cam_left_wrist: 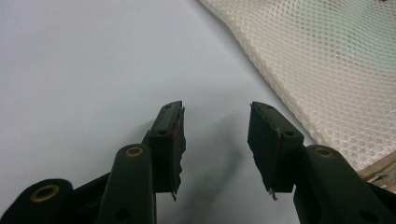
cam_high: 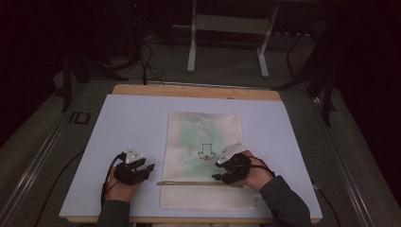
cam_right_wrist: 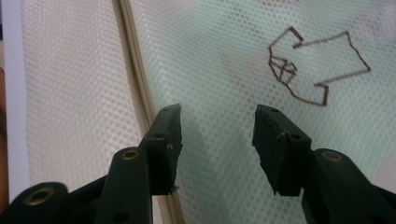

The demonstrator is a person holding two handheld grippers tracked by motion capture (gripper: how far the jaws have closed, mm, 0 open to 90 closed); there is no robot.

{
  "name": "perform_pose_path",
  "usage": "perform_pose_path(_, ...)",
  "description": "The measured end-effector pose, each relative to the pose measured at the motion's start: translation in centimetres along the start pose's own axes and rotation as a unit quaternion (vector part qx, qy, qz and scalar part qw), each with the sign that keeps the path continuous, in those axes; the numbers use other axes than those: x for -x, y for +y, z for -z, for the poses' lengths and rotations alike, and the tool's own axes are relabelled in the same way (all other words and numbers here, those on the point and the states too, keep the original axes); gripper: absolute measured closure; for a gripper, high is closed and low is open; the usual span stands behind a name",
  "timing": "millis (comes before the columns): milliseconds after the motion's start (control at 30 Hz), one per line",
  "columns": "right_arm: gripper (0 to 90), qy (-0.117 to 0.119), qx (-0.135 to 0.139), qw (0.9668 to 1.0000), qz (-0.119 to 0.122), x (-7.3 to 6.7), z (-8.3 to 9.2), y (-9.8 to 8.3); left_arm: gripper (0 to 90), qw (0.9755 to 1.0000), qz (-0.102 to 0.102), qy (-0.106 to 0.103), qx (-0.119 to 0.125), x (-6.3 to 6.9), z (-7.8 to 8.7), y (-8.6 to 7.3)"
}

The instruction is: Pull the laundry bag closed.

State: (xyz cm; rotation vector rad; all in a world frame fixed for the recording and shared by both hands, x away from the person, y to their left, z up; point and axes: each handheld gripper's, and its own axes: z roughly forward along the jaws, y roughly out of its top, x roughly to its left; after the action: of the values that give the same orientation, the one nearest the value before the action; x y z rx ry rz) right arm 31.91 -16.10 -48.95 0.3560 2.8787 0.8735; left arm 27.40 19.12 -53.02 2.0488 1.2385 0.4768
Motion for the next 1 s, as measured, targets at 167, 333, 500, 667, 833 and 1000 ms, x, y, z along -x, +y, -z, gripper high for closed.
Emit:
perform_pose_path(167,52.4,0.011,0.005,0.9999,0.004,-0.4,-0.7,1.0,54.9,1.0,-0.002,-0.001,0.0,0.0,0.0,0.0)
perform_pose_path(333,53.9,0.017,0.006,0.9998,0.013,-0.7,-1.3,1.9,54.9,1.0,-0.002,-0.002,-0.001,0.0,0.0,0.0)
perform_pose_path(500,55.3,0.024,0.007,0.9995,0.018,-1.0,-1.7,2.5,54.9,1.0,-0.003,-0.002,-0.002,0.1,-0.1,0.0)
perform_pose_path(667,57.6,0.034,0.008,0.9991,0.024,-1.4,-2.3,3.2,54.9,1.0,-0.004,-0.003,-0.002,0.1,0.0,0.0)
perform_pose_path(833,58.3,0.039,0.012,0.9986,0.033,-1.7,-2.8,4.0,54.9,1.0,-0.004,-0.004,-0.001,0.1,0.0,0.0)
perform_pose_path(1000,58.8,0.045,0.013,0.9982,0.039,-2.0,-3.2,4.8,54.9,1.0,-0.004,-0.005,-0.001,0.1,0.0,0.1)
